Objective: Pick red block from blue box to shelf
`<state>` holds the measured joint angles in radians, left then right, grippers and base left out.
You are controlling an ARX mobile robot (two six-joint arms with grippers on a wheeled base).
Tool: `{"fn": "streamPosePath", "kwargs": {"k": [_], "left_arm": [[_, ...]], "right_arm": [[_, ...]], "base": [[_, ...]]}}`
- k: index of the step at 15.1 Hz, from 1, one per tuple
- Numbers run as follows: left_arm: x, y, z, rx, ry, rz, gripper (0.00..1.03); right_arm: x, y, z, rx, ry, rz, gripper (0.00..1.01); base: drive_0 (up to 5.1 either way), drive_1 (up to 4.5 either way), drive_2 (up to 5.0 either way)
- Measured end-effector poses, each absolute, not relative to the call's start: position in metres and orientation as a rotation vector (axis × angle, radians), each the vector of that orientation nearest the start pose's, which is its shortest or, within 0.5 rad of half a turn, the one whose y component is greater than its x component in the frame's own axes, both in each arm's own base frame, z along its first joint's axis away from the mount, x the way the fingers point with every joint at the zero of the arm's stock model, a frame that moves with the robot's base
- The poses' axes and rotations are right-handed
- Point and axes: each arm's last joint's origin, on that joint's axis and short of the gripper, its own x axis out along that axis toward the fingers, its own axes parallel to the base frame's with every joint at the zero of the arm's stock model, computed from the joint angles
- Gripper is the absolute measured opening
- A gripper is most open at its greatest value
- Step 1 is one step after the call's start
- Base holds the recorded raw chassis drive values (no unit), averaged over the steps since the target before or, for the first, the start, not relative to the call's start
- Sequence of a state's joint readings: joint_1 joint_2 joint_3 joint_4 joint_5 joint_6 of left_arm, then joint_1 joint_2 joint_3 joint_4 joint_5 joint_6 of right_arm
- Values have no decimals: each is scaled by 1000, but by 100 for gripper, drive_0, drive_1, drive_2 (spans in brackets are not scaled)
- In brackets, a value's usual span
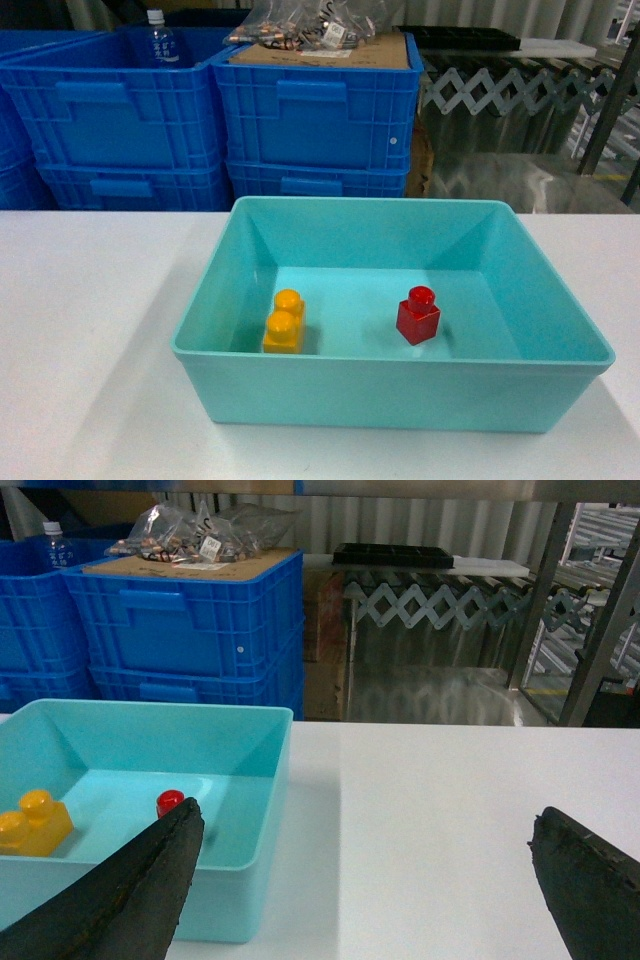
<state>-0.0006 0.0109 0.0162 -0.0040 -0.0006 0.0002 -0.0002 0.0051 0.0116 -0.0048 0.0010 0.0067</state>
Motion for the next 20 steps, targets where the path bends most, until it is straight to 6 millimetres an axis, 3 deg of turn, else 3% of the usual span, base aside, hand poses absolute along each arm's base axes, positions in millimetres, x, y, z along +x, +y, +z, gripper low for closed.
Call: {"fn": "streamPosePath", "kwargs": {"k": [6, 8, 11, 14, 16, 20], "left_arm": [[97, 0, 168, 0, -1, 0, 98], [97, 0, 168, 0, -2, 0, 98], [97, 0, 168, 0, -1, 0, 98], [97, 0, 168, 0, -1, 0, 98], [97, 0, 168, 0, -1, 0, 98], [97, 0, 168, 0, -1, 0, 98]], "right_arm": [[98, 0, 165, 0, 27, 14, 98], [114, 1, 174, -26, 132, 105, 98], [168, 13, 210, -24, 198, 208, 98], [243, 46, 218, -62, 329, 293, 98], [282, 71, 213, -74, 409, 358, 98], [334, 125, 179, -160, 595, 412, 98]], "base": [[0, 0, 0], [0, 0, 0], [0, 0, 0], [0, 0, 0], [0, 0, 0], [0, 0, 0]]}}
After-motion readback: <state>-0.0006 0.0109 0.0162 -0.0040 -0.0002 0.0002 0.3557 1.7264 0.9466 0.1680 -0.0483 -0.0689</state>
